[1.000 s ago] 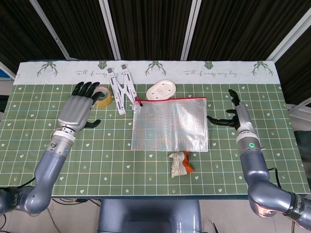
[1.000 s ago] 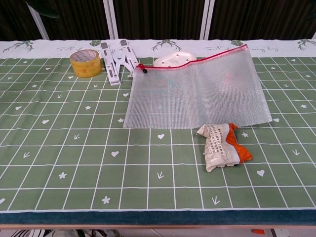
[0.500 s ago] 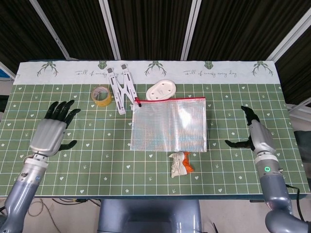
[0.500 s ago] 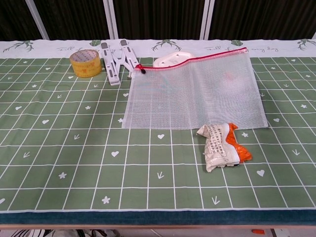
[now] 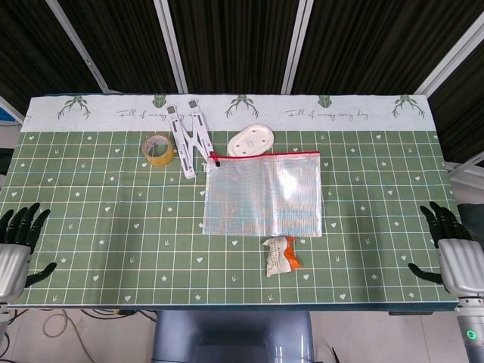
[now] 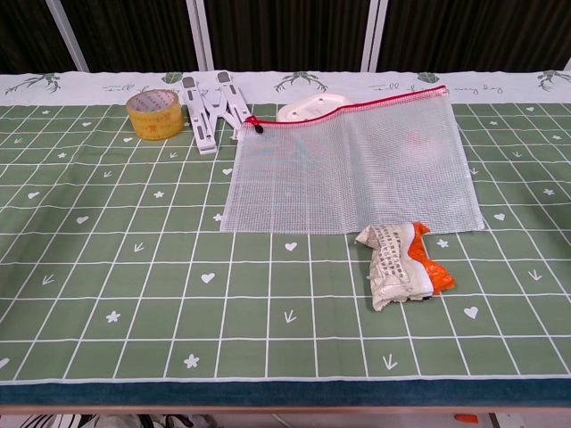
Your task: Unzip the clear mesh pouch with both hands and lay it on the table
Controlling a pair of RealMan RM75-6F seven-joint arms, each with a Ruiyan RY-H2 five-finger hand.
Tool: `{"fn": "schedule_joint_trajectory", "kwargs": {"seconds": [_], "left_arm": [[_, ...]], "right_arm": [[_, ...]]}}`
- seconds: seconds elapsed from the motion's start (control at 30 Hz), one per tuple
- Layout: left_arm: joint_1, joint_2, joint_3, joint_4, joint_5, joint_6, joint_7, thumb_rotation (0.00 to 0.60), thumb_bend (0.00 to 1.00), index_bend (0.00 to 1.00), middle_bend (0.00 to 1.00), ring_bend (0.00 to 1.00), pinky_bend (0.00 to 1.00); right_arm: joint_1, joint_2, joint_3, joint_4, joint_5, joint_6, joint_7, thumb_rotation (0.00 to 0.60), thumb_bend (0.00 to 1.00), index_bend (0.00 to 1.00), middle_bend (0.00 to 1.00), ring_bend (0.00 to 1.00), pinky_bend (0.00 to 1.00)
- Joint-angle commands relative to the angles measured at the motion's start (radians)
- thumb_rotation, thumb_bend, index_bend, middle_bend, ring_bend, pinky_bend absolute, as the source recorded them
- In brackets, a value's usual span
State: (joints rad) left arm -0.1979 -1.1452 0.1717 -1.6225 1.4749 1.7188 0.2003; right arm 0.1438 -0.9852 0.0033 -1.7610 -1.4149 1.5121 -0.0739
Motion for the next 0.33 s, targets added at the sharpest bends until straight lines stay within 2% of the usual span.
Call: {"fn": "schedule_joint_trajectory", "kwargs": {"seconds": [0.03, 0.33], "left_arm": [[0.025, -0.037, -0.032, 0.056, 0.022, 0.026, -0.036, 0.6, 0.07, 0.01, 0.0, 0.0, 0.0], [0.044, -0.046, -0.061, 0.066, 0.033, -0.025, -0.036, 0.6, 0.07, 0.01, 0.0, 0.0, 0.0]], "right_arm": [[-0.055, -0.049, -0.023, 0.096, -0.058, 0.061, 0.041, 0.6, 0.09, 0.0, 0.0, 0.0, 0.21], [-0.069, -0.068, 0.006, 0.11, -0.04, 0.055, 0.058, 0.6, 0.09, 0.0, 0.0, 0.0, 0.21]]}}
